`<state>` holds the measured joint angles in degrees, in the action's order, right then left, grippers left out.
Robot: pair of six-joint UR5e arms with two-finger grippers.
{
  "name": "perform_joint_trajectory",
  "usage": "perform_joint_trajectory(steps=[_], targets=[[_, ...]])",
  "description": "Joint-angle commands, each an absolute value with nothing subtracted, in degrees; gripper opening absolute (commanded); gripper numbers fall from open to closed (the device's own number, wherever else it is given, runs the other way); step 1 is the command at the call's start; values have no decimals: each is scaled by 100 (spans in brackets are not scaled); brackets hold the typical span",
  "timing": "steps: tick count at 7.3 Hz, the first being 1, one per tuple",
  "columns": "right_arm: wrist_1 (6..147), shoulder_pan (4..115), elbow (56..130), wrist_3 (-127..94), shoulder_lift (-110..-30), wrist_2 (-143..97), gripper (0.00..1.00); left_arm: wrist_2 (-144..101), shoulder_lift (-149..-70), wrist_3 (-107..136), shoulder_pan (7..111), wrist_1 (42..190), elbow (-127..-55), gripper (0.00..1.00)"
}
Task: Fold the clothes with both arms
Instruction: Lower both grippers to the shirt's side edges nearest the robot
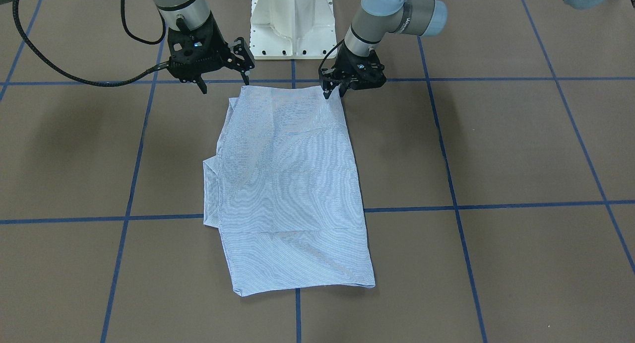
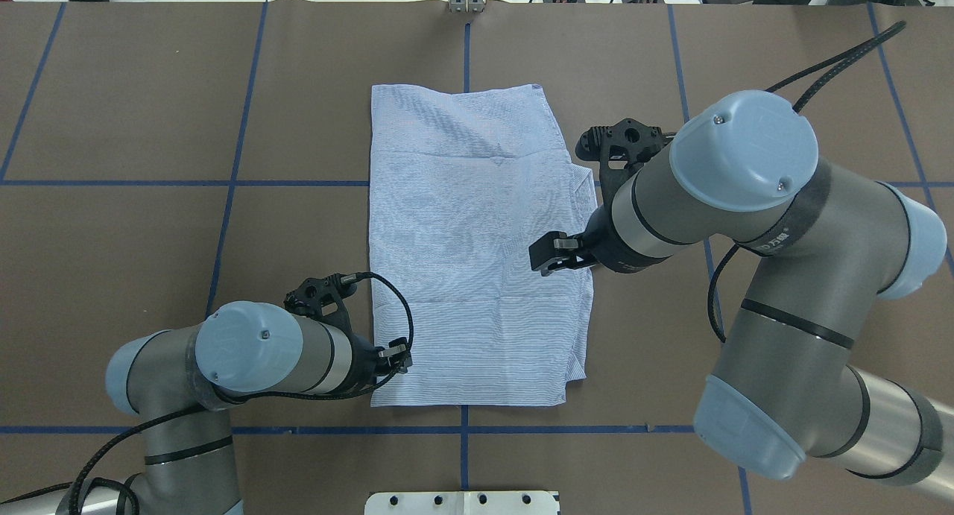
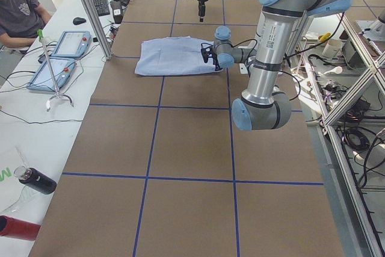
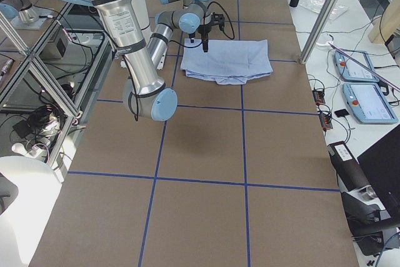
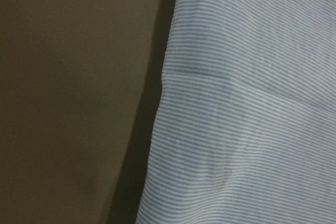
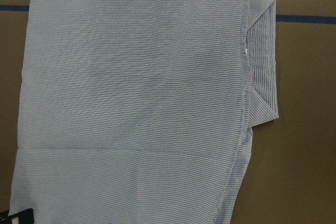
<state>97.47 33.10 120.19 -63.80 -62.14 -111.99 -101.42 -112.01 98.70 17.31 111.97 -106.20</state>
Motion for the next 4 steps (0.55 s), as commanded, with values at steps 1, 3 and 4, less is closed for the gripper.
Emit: perform_joint_trajectory(steps=[1, 3, 4], targets=[[9747, 3305, 12032, -6372, -6214, -11197, 100, -10143, -11188, 9861, 1731, 11197, -10582, 51], [9747, 3313, 12032, -6381, -6214, -11197, 100, -10151, -11206, 9853, 1731, 10936, -10608, 51], [9756, 3305, 12032, -6372, -6214, -11197, 100, -10151, -11241, 9853, 1731, 10786, -10678, 51]])
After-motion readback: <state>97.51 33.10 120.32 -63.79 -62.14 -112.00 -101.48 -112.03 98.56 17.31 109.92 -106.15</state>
